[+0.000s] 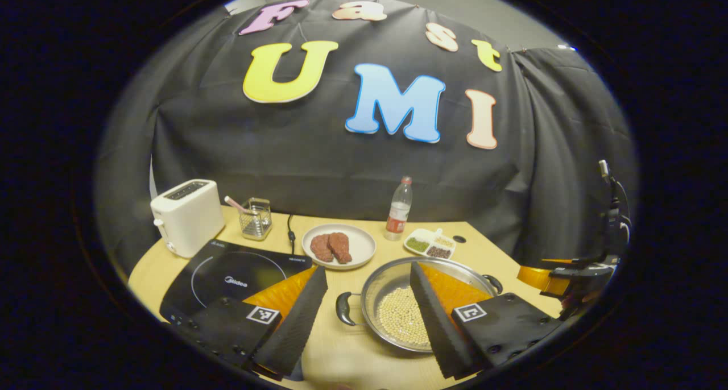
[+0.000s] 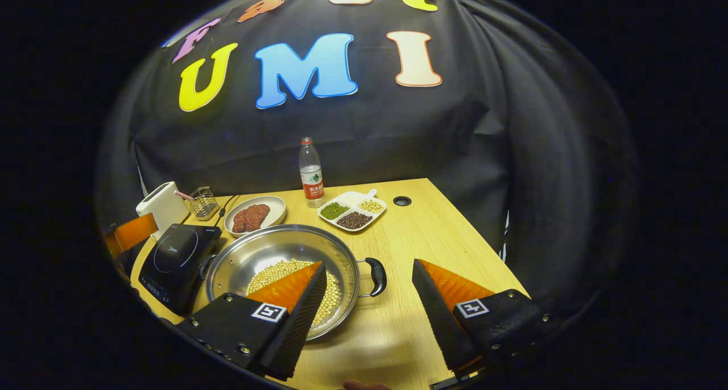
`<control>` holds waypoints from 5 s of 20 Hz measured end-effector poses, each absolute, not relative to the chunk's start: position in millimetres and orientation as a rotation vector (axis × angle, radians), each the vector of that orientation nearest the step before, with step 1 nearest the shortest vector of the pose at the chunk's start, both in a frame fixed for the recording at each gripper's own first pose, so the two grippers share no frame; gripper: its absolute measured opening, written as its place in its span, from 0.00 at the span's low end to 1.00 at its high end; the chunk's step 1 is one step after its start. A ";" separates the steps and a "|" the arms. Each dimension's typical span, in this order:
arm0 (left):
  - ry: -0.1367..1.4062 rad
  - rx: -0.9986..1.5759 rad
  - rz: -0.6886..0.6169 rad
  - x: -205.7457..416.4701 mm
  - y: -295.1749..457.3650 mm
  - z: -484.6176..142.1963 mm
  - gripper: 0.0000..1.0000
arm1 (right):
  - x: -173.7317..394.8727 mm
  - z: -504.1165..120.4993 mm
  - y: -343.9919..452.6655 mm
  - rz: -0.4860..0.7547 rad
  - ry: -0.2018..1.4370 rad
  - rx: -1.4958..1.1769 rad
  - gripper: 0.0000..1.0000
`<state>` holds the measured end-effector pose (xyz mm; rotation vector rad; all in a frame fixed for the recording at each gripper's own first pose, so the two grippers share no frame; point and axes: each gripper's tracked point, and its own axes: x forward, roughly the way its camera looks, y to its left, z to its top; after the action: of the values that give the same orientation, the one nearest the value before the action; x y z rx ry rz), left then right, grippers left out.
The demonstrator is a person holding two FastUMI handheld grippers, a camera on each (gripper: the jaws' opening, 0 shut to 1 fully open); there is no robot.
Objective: First push the handle of the pot to place it horizontally, then grasp the pot with both hands and set it on the induction cooktop.
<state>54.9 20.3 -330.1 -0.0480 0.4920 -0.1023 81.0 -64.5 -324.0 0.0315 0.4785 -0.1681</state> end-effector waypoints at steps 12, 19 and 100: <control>0.691 0.037 -0.005 87.8 36.8 -465.8 0.96 | 133.2 -406.8 -77.5 -0.143 0.614 0.047 0.93; 0.757 0.068 -0.022 89.5 35.2 -488.9 0.94 | 141.9 -430.3 -78.4 -0.131 0.685 0.049 0.91; 0.782 0.032 0.061 114.7 398.4 -387.4 0.65 | 181.7 -375.0 286.5 -0.047 0.788 0.090 0.57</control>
<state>114.7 398.4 -387.4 0.0321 0.7822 0.0606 181.7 286.5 -375.0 0.0896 0.7875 -0.0470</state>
